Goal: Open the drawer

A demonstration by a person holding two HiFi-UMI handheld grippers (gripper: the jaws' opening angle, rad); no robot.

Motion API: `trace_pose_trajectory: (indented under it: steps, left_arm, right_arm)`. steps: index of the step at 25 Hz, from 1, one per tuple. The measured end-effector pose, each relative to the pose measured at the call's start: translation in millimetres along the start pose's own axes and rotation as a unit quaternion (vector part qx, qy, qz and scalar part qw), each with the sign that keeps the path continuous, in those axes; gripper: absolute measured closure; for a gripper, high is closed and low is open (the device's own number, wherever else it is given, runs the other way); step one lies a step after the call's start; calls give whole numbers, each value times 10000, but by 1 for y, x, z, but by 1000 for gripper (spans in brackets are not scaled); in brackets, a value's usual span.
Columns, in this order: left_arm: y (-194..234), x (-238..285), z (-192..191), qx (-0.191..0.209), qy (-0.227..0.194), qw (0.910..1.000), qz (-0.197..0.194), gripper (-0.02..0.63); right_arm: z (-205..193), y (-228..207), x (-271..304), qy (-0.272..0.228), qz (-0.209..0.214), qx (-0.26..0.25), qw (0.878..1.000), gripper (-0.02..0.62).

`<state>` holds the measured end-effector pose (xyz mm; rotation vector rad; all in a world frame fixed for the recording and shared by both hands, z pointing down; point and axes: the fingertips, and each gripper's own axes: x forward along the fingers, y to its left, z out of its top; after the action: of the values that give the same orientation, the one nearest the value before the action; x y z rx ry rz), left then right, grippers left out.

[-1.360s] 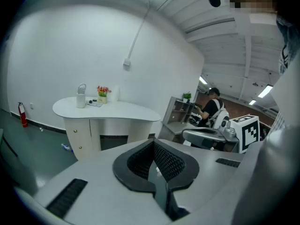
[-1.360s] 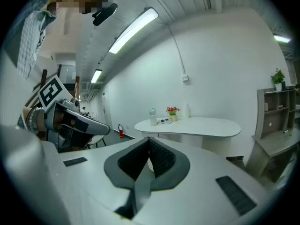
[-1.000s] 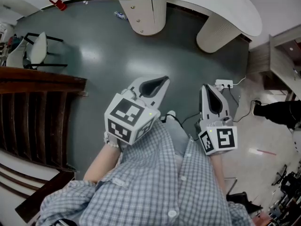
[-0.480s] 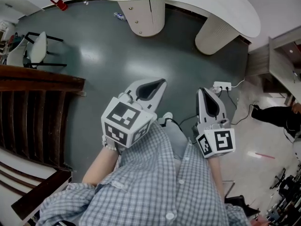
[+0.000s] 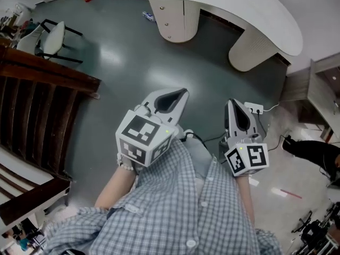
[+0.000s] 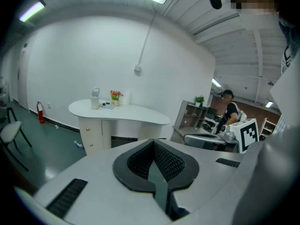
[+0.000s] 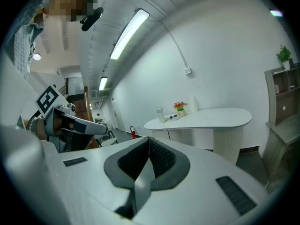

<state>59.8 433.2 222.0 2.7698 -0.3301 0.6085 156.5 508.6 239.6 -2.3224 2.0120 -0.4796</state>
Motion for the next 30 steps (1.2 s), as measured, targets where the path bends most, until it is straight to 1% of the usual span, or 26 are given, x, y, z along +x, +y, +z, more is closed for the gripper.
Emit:
trace_pose_trajectory:
  steps: [4,7,14,17,22,30]
  left_arm:
    - [28,-21,-1,-304,-196,9979,531,601]
    - [46,-35,-6,-418,-227,9960,760,601]
    - [84,-52,-9,-541,-233,9944,881,601]
    - [107,-58,-7,-593,-235,9939,896,601]
    - [157,-68,5,-690,-291,9919,1025,601]
    - [236,-89,16,-816,-364,9864,1380,601]
  right_arm:
    - [6,16,22,32,437,-146,9989,585]
    - [4,30,37,109,668,-225,9975,584]
    - [-2,55,68,294,777,-239,9963,586]
    - [-1,72,88,351,881,-385,9948,584]
    - [6,108,133,471,1159,-835,9886,584]
    - [12,152,212,514,1538,-819,9834,584]
